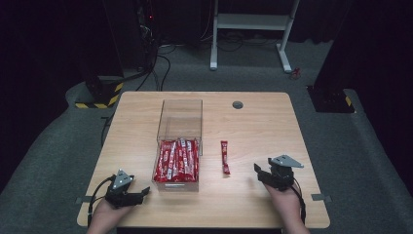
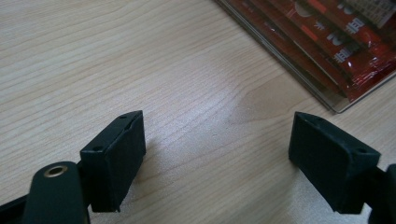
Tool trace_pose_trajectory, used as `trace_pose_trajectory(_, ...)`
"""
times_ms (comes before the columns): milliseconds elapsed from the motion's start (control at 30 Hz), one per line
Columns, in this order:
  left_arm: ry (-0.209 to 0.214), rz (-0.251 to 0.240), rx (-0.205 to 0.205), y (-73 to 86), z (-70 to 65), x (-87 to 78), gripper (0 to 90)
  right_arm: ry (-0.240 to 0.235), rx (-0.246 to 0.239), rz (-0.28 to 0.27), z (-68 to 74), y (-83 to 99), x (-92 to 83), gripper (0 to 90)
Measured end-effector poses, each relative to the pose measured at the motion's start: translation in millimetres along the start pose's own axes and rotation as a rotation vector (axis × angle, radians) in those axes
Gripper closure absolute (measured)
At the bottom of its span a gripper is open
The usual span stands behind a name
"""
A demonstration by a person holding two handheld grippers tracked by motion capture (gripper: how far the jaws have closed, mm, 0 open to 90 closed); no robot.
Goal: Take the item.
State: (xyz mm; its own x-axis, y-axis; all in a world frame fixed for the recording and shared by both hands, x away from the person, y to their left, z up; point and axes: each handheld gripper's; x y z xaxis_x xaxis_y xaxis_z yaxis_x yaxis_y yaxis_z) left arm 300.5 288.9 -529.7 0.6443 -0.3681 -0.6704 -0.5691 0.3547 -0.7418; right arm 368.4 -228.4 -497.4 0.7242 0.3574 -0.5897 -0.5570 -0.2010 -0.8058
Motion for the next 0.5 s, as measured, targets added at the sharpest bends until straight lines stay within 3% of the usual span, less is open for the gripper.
trace_pose_trajectory(267, -0.002, 0.0, -0.001, 0.1, -0.2, -0.1, 19.2, 0.064, 0.016, 0.064, -25.1, 17.3, -7.6, 27.9)
trace_pose_trajectory(500, -0.002, 0.0, 0.002, 0.0, 0.0, -0.1, 19.2, 0.106, 0.035, 0.128, -35.4, 32.5, -10.6, 24.2)
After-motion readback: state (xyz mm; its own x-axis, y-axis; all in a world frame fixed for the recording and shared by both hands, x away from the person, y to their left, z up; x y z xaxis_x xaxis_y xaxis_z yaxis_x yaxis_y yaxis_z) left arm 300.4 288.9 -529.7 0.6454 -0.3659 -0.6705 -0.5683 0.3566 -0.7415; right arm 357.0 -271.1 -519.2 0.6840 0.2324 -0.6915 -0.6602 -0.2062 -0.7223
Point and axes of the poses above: each handheld gripper's, and its own axes: x roughly forward along the jaws, y roughly out of its underside, z roughly to its left, and after that the axes turned 1 degree about x, right-handed
